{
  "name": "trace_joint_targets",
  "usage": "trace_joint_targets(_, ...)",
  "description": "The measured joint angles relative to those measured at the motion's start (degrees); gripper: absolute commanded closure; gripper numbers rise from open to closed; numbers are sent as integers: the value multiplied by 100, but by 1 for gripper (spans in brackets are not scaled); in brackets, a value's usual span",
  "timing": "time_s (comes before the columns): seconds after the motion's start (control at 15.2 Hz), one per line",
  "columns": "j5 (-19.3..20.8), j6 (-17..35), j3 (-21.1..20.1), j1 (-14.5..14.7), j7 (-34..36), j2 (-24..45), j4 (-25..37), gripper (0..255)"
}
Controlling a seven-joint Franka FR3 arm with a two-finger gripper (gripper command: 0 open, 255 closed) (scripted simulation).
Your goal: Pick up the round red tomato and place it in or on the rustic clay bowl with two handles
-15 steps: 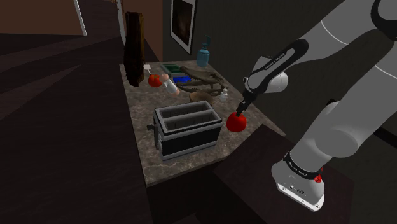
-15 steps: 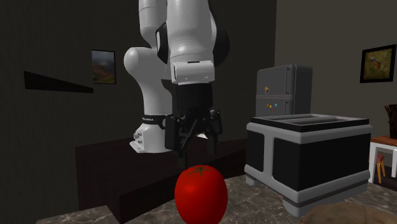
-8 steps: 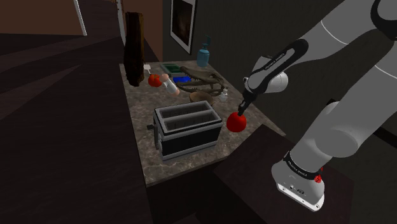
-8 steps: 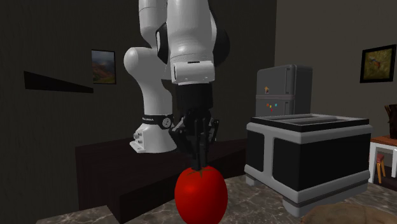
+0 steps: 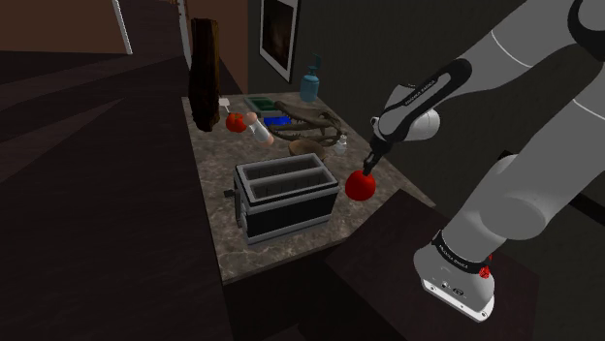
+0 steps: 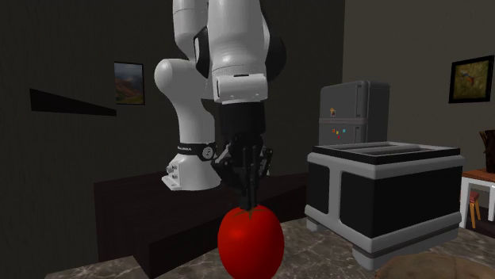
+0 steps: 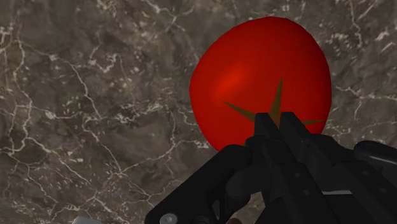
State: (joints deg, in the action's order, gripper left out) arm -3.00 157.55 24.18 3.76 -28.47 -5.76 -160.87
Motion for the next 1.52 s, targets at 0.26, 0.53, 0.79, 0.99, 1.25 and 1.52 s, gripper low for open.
trace_joint_targets(0.26,341,-347,-71,-127,270,-363,10,255)
trace_joint_targets(0.53,613,-786,-157,-264,475,-768,64,255)
trace_joint_targets(0.79,790,-1214,-236,-374,606,-1145,125,255)
trace_joint_targets(0.99,864,-1535,-307,-420,694,-1392,207,255)
trace_joint_targets(1.25,931,-1942,-381,-473,769,-1687,324,255)
trace_joint_targets(1.52,960,-2333,-445,-503,820,-1920,483,255)
